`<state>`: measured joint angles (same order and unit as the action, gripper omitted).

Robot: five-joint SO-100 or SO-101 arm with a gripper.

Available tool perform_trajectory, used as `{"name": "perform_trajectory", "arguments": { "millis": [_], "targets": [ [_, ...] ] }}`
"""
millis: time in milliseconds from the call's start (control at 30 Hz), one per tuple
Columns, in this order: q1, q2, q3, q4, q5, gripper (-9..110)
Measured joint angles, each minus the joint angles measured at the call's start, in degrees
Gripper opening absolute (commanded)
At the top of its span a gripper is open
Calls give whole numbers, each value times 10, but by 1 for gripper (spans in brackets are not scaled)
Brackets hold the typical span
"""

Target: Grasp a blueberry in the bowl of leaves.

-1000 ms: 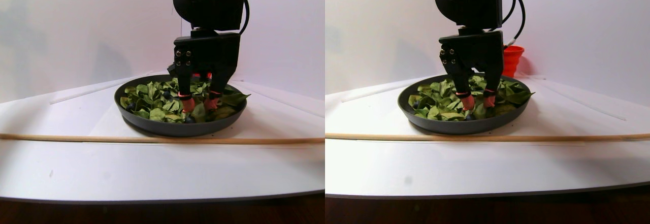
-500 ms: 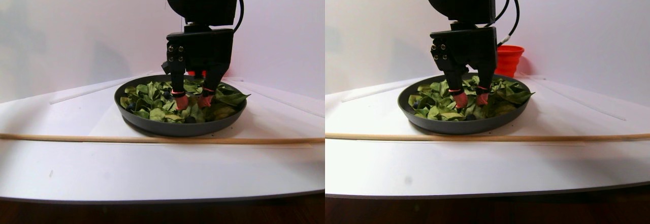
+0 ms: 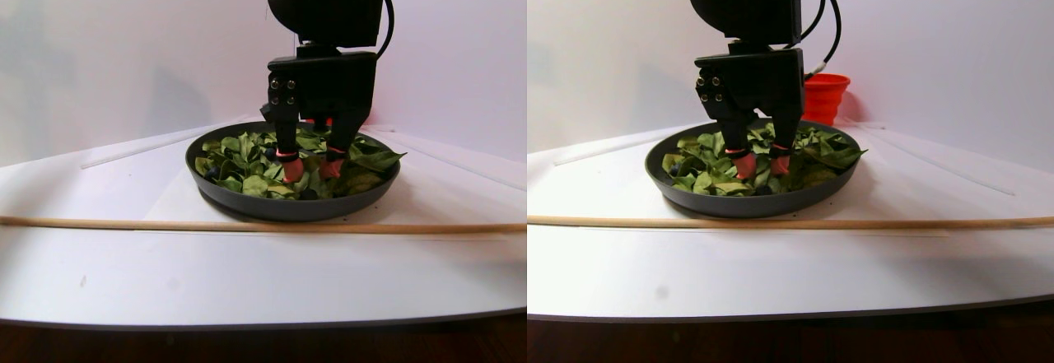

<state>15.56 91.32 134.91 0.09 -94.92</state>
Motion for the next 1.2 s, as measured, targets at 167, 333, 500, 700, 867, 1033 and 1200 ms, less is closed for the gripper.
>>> {"name": "perform_trajectory", "arguments": {
  "millis": [167, 333, 500, 700, 867, 1033, 1200],
  "targets": [
    [0, -17, -1, -10, 0, 15],
    [0, -28, -3, -15, 9, 15],
    [0, -43, -13, -24, 12, 16],
    [0, -47, -17, -24, 12, 16],
    [0, -65, -26, -37, 12, 16],
    [0, -80, -27, -52, 12, 16],
    [0, -83, -28, -55, 12, 16]
  ]
}}
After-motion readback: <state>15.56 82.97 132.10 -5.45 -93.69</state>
